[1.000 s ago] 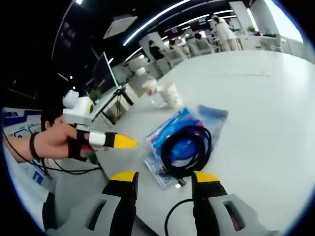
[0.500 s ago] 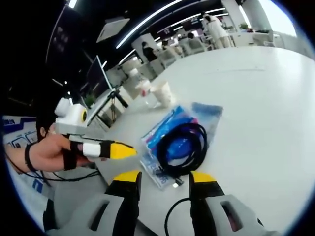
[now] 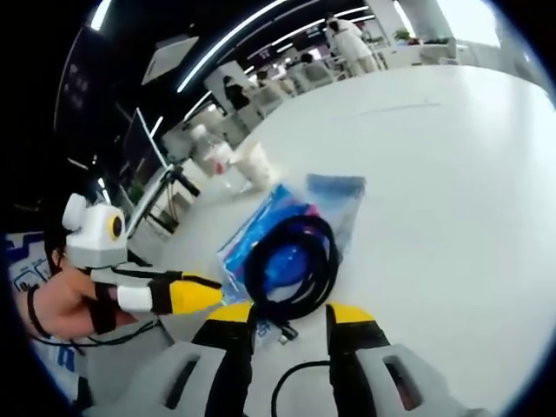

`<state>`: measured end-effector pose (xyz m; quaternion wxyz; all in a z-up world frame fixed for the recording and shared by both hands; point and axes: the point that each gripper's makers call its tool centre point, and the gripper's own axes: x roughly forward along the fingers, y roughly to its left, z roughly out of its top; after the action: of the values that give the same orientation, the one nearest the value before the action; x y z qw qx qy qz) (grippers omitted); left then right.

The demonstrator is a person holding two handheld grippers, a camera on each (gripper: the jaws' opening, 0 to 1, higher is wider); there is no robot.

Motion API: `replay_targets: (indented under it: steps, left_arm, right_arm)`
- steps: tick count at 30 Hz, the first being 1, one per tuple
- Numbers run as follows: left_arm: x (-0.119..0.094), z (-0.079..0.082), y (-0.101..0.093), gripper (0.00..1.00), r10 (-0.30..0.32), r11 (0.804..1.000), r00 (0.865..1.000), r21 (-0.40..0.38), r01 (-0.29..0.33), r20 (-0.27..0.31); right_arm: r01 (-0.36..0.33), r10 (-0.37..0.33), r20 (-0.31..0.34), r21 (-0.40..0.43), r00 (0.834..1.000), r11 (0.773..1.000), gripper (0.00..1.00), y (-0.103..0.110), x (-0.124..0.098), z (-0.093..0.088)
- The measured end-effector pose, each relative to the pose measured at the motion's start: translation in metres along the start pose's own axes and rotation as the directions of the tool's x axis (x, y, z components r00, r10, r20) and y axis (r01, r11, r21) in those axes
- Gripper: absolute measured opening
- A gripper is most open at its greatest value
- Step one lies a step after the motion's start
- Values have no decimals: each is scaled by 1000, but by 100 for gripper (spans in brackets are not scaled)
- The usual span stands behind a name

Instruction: Arrange the tabletop items into an orderly group along one side of the table until the central work area is clear of visible clutter.

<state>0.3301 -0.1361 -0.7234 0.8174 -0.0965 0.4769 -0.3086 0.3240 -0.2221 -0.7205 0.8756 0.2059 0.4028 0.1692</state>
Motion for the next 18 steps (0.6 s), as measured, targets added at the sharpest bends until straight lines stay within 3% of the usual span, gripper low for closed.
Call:
replay_targets:
  steps: [8, 13, 18]
  left_arm:
    - [8, -4, 0, 21, -5, 999, 1000, -51, 5, -17]
    - [12, -4, 4, 19, -4, 993, 1000, -118, 2, -12]
    - [18, -2, 3, 19, 7, 992, 1000, -128, -10, -23]
  right_arm:
    - [29, -29, -1, 88, 1000, 996, 29, -7, 14, 2]
    - [51, -48, -28, 95, 998, 994, 28, -6, 19, -3]
    - [71, -67, -36, 109, 997, 992, 27, -7, 24, -1]
